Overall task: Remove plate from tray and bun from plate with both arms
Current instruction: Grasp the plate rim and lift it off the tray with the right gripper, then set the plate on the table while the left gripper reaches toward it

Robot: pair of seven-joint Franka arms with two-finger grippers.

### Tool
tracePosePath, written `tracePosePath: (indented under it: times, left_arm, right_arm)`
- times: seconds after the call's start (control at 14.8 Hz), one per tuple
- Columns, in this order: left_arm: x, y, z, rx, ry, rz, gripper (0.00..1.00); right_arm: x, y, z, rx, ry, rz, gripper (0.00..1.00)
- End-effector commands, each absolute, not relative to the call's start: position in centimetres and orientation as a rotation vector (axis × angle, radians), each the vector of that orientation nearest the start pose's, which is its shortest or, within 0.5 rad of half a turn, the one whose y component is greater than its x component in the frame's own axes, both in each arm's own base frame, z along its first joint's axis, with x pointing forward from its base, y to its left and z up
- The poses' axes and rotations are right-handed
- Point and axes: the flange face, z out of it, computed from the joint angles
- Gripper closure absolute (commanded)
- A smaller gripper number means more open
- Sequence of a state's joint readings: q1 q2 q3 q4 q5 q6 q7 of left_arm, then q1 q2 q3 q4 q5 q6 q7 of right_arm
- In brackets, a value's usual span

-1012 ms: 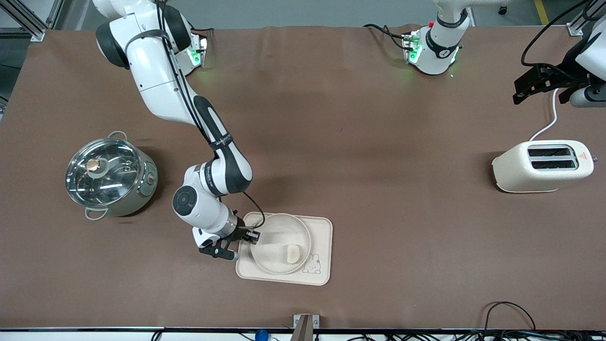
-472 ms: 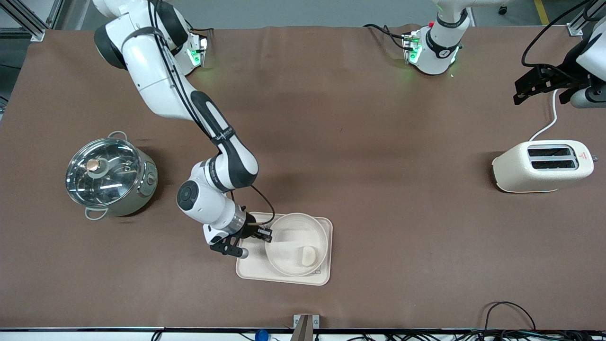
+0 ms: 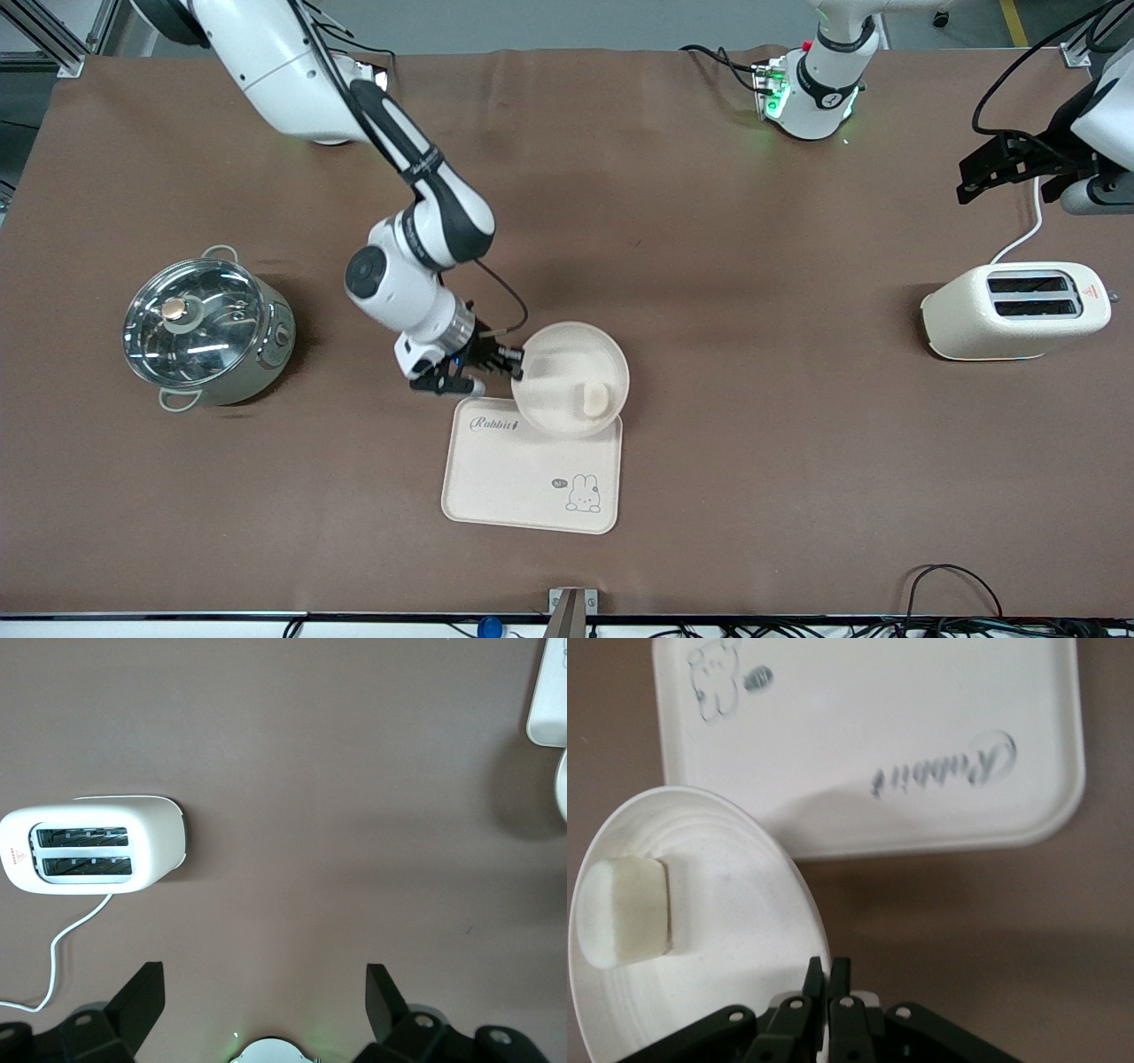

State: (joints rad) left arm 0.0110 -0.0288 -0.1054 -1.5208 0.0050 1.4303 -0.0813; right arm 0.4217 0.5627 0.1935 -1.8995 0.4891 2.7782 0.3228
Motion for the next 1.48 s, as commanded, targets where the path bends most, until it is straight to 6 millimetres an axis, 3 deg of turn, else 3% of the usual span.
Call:
tracePosePath:
  times: [0.0, 0.2, 0.4, 0.47, 0.54, 0.61, 0.74, 0.94, 1.08, 1.21, 1.42]
  left_arm:
    - [53.8, -5.7, 64.5, -3.143, 0.028, 0.093, 0.00]
    - [55.2, -6.6, 62.5, -3.147, 0.047, 0.103, 0.00]
    - [56.7, -9.5, 59.0, -3.144, 0.003, 0.179, 0.00]
    - [57.3, -10.9, 58.1, -3.147, -0.046, 0.166, 0.00]
    - [57.9, -12.4, 56.9, -3.148, -0.095, 0.167, 0.00]
    - [58.3, -13.9, 55.7, -3.150, -0.150, 0.173, 0.00]
    - [59.3, -16.9, 52.8, -3.149, -0.275, 0.194, 0.00]
    - [59.8, -22.1, 49.0, -3.133, -0.436, 0.217, 0.00]
    - [59.8, -25.7, 46.0, -3.119, -0.500, 0.231, 0.00]
    - [59.8, -28.7, 43.4, -3.128, -0.537, 0.225, 0.00]
    - [58.5, -34.8, 39.5, -3.133, -0.607, 0.211, 0.00]
  right_arm:
    - [49.4, 33.6, 22.7, -2.722, 0.226, -0.176, 1.00]
    - [47.9, 33.1, 21.3, -2.735, 0.214, -0.195, 1.00]
    - [47.6, 32.0, 20.6, -2.755, 0.179, -0.189, 0.98]
    - [47.6, 32.0, 20.5, -2.756, 0.180, -0.187, 0.79]
    - [47.6, 32.0, 20.5, -2.755, 0.180, -0.189, 0.48]
    - [47.7, 32.1, 20.8, -2.752, 0.177, -0.193, 0.28]
    - [48.3, 32.5, 22.3, -2.731, 0.185, -0.225, 0.00]
    - [51.3, 34.1, 27.1, -2.666, 0.221, -0.223, 0.00]
    - [54.1, 33.3, 29.4, -2.658, 0.213, -0.152, 0.00]
    - [56.6, 30.6, 32.1, -2.677, 0.180, -0.151, 0.00]
    - [59.7, 23.0, 38.4, -2.804, 0.109, -0.087, 0.00]
